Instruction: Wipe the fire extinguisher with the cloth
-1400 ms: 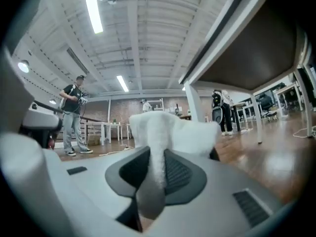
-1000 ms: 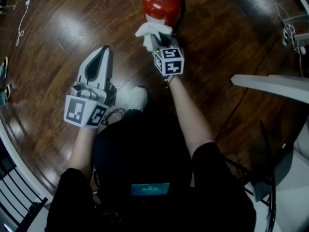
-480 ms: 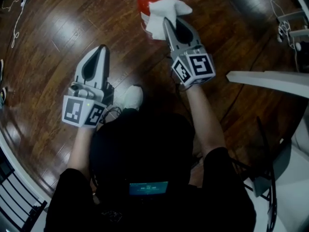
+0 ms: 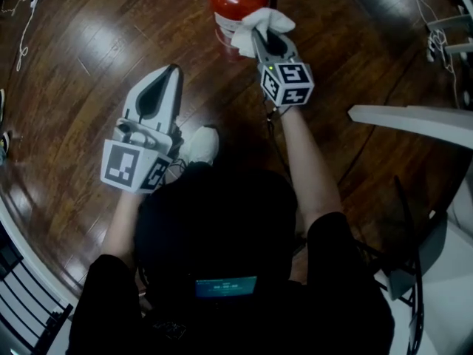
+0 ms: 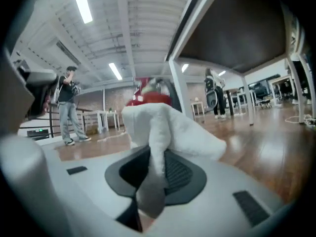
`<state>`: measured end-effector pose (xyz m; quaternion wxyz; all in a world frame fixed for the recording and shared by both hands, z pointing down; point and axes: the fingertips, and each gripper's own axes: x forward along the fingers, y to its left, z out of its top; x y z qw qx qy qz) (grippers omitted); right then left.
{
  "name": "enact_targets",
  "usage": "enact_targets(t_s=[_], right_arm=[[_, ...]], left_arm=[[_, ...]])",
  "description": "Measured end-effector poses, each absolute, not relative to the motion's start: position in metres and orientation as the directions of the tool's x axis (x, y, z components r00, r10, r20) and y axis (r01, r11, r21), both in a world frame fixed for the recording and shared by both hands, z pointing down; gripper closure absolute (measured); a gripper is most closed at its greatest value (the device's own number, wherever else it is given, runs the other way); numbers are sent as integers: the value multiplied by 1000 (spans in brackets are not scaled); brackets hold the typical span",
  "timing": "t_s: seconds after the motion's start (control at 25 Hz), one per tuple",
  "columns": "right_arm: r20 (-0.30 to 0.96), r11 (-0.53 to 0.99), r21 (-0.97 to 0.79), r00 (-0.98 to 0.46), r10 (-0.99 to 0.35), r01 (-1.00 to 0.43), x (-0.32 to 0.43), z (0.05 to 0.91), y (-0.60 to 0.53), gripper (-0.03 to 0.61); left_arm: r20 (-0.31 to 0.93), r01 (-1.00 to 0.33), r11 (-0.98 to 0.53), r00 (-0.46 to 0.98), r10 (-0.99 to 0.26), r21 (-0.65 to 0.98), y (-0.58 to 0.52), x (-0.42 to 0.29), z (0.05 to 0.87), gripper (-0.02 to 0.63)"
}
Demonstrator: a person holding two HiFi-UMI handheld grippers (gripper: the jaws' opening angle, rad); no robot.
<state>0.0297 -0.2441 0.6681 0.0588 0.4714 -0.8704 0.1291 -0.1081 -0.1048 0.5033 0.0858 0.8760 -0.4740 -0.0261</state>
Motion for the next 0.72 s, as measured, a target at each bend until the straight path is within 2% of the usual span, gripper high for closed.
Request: enact_targets(t_s=[0.12,0.16,0.24,0.4,0.52,0.6,0.72], right_arm=[[452,535,-165,-546,-706,-829,20,759,-238,483],[494,533,-165,-537,-684,-830,22,775,-236,483],[485,523,-180,-538,-690,-833,29,773,-233,483],[218,550,-213,-588,-779,-808,48,672,-229,483],[9,546,-199,-559,-829,-814,77,580,-247,482],[-78,543,-191,-539,-839,-818,93,535,-264,482],[-136,548,-185,-531,-837,-816,107,498,-281,482]], left_arm=[[43,-799,-576,591,-806,172,-103,-87,507,615],[38,-792,-585,599,-800,176,-102,-84,508,615],[39,-788,-586,603,-797,188,-101,-84,510,615],[53,-795,-570,591,-805,208,-100,-89,514,615],[48,-796,-569,589,-807,208,-101,-90,513,615],[47,-799,-563,584,-811,209,-100,-92,513,615],[43,-801,-558,579,-814,215,-99,-93,513,615]])
